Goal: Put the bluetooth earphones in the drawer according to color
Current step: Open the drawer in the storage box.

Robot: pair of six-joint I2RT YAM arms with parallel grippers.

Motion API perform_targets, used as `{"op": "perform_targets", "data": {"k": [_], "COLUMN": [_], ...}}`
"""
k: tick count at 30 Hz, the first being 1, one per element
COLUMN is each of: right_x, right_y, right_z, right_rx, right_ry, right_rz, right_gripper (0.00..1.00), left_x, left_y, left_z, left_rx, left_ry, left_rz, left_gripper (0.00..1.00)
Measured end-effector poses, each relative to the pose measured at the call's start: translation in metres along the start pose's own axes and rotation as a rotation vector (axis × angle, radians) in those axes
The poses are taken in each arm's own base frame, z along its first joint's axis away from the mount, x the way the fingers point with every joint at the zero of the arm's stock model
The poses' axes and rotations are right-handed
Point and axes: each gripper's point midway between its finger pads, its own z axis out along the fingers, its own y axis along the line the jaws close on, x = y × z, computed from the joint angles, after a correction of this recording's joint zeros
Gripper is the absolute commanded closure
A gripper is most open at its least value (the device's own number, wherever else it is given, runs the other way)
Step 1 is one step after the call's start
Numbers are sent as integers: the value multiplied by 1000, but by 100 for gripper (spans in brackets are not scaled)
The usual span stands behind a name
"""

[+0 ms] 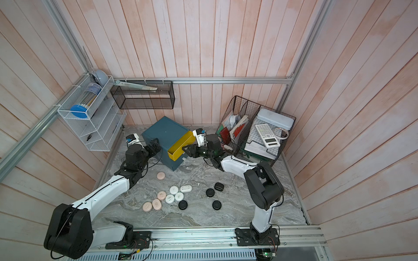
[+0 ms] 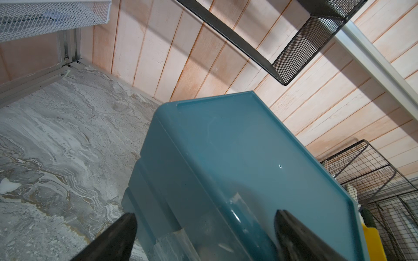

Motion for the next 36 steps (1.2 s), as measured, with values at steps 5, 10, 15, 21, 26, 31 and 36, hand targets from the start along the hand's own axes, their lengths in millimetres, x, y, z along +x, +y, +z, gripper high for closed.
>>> {"op": "perform_targets", "data": {"k": [5,10,15,21,26,31,36], "right_x": [9,17,22,24,26,23,23], "right_y": [0,-2,-4,-4,-2,-2,-8], "right_z": [-22,-42,-56,-61,-67,-74,-78], "right_rx": [16,27,31,33,38,46,70], "right_ry": [-2,-1,1,5,12,4,9], "right_rz": [-2,-4,2,4,1,-2,7], "right_gripper": [58,58,57,56,54,44,28], "left_x": [0,-1,-1,-1,-2,-1,2], "left_y": [0,1,1,1,2,4,9], "left_z": [0,0,0,0,-4,-11,-22], "left_rx": [-3,-5,-7,-9,-8,-8,-7], "left_ry": [-2,-4,-6,-8,-9,-9,-6], "left_rz": [0,0,0,0,1,3,3], "left_gripper": [0,0,0,0,0,0,0]}}
